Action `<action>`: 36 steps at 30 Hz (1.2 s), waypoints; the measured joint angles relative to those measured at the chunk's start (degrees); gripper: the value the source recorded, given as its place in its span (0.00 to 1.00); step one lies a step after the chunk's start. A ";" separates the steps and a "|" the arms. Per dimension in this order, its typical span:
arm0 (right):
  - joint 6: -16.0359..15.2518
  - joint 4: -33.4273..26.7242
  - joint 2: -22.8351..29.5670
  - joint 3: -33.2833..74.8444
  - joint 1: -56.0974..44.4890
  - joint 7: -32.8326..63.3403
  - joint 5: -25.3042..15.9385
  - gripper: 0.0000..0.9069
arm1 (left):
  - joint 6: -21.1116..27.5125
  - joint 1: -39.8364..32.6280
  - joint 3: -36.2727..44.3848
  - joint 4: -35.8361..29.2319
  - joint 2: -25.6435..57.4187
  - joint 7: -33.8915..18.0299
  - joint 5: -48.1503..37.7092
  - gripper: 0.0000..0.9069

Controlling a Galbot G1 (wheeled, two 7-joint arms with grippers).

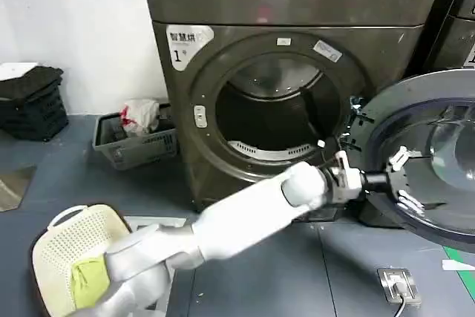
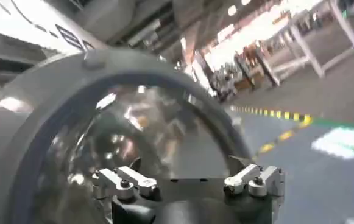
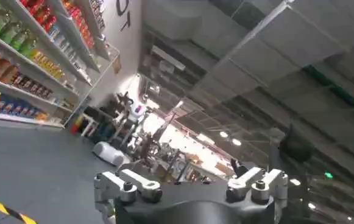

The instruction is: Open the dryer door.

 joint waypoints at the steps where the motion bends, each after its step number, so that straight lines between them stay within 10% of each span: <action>1: -0.03 0.11 0.00 -0.08 0.07 -0.18 0.04 1.00 | 0.88 0.65 -0.27 -1.99 0.54 -0.42 -0.43 1.00; 23: -0.84 1.01 0.01 -4.37 1.63 -0.99 -0.11 1.00 | 29.68 23.37 -22.44 -38.06 40.83 -14.75 -12.72 1.00; 36: -2.08 1.12 0.00 -8.04 2.45 -1.89 -0.06 1.00 | 46.44 40.61 -47.47 -45.23 55.47 -31.22 -32.44 1.00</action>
